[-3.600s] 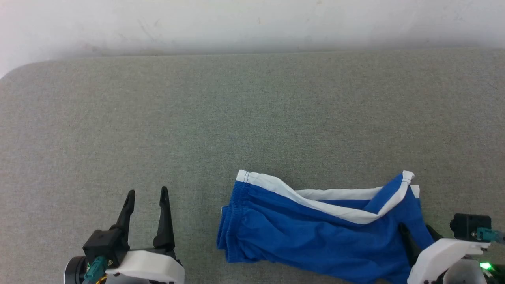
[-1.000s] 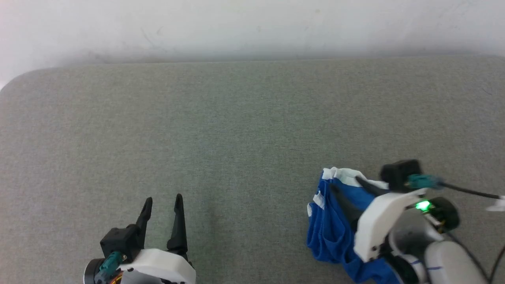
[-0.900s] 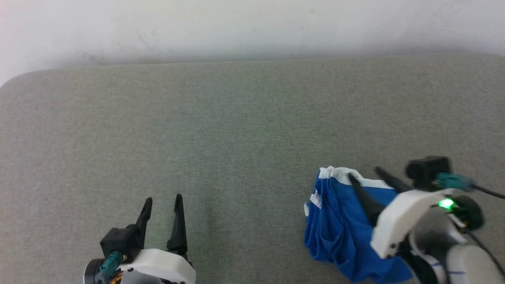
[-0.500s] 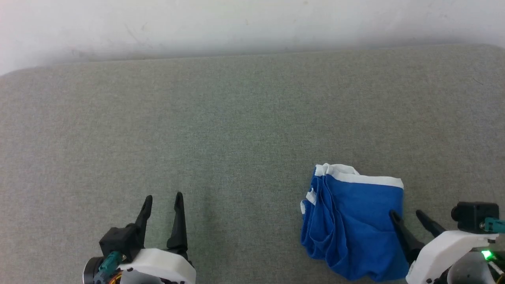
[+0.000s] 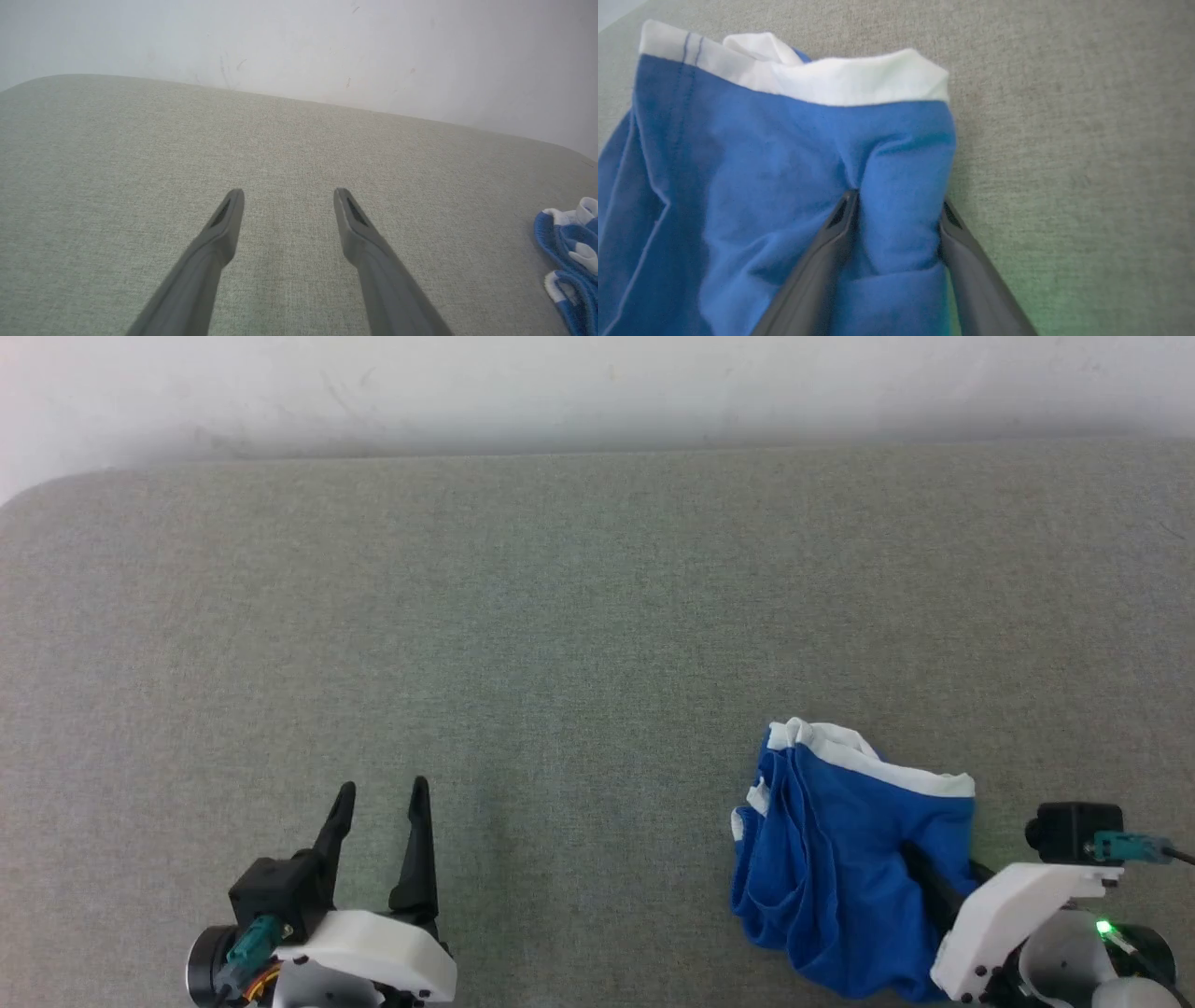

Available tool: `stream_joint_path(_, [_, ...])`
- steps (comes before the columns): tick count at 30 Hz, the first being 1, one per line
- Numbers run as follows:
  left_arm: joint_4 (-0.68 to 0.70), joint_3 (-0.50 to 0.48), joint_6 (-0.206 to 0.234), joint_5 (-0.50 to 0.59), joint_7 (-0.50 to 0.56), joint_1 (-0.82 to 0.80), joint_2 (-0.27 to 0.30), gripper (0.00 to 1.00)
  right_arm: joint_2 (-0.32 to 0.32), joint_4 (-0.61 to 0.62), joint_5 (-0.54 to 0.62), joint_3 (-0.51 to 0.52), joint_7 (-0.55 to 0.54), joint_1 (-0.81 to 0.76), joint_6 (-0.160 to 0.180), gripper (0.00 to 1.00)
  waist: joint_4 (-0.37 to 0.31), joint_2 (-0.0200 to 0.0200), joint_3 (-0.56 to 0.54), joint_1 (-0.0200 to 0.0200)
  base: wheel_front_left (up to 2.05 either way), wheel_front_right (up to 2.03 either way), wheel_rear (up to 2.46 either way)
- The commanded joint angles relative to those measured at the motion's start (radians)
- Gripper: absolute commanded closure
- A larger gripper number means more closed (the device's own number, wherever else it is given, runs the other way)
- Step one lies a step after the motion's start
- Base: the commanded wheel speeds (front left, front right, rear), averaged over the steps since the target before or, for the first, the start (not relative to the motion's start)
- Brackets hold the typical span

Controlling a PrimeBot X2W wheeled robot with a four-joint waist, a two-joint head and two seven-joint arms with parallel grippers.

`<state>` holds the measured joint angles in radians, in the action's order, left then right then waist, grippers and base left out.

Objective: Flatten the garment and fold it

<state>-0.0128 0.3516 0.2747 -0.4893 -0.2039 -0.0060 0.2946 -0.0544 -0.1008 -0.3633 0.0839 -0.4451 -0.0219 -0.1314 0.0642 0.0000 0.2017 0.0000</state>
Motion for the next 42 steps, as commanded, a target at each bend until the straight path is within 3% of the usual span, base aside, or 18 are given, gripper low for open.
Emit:
stream_joint_path(1, [0.008,0.003,0.001,0.011,-0.002,-0.018,0.006,0.00,0.004,-0.033,0.006,-0.017,-0.003,0.013,0.001,1.00,-0.001,0.0000,-0.004,0.0000,0.00,0.00,0.00])
stream_joint_path(8, [0.041,0.002,-0.002,0.019,-0.019,-0.022,0.011,0.00,0.002,-0.022,0.053,-0.018,0.013,0.080,0.001,1.00,-0.040,0.0000,-0.017,0.0000,0.00,0.00,0.00])
stream_joint_path(12, [0.065,-0.008,-0.001,0.025,-0.026,-0.032,0.019,0.00,-0.051,0.011,0.095,-0.024,-0.024,0.132,0.001,1.00,-0.074,0.0000,0.000,0.0000,0.00,0.00,0.00])
stream_joint_path(22, [0.141,-0.025,0.013,0.057,-0.010,-0.091,0.057,0.00,-0.270,0.054,0.111,-0.062,-0.155,0.303,0.001,1.00,-0.157,0.0000,0.123,0.0000,0.00,0.00,0.00])
stream_joint_path(23, [0.149,-0.026,0.013,0.061,-0.006,-0.102,0.062,0.00,-0.297,0.055,0.107,-0.069,-0.167,0.321,0.001,1.00,-0.163,0.0000,0.137,0.0000,0.00,0.00,0.00])
stream_joint_path(24, [0.171,-0.030,0.016,0.072,0.002,-0.124,0.074,0.00,-0.363,0.059,0.092,-0.095,-0.192,0.353,0.001,1.00,-0.174,0.0000,0.170,0.0000,0.00,0.00,0.00])
stream_joint_path(26, [0.184,-0.032,0.019,0.079,0.006,-0.135,0.079,0.00,-0.393,0.061,0.081,-0.100,-0.203,0.368,0.001,1.00,-0.180,0.0000,0.186,0.0000,0.00,0.00,0.00])
stream_joint_path(27, [0.211,-0.037,0.024,0.091,0.015,-0.157,0.090,0.00,-0.454,0.065,0.062,-0.113,-0.218,0.397,0.001,1.00,-0.188,0.0000,0.216,0.0000,0.00,0.00,0.00])
stream_joint_path(28, [0.211,-0.037,0.024,0.091,0.015,-0.157,0.090,0.00,-0.454,0.065,0.062,-0.113,-0.218,0.397,0.001,1.00,-0.188,0.0000,0.216,0.0000,0.00,0.00,0.00])
stream_joint_path(32, [0.274,-0.048,0.039,0.121,0.038,-0.198,0.117,0.00,-0.578,0.062,0.035,-0.122,-0.225,0.456,0.001,1.00,-0.203,0.0000,0.286,0.0000,0.00,0.00,0.00])
stream_joint_path(42, [0.355,-0.061,0.056,0.160,0.068,-0.244,0.153,0.00,-0.768,-0.007,0.041,-0.166,-0.154,0.522,0.001,1.00,-0.211,0.0000,0.384,0.0000,0.00,0.00,0.00])
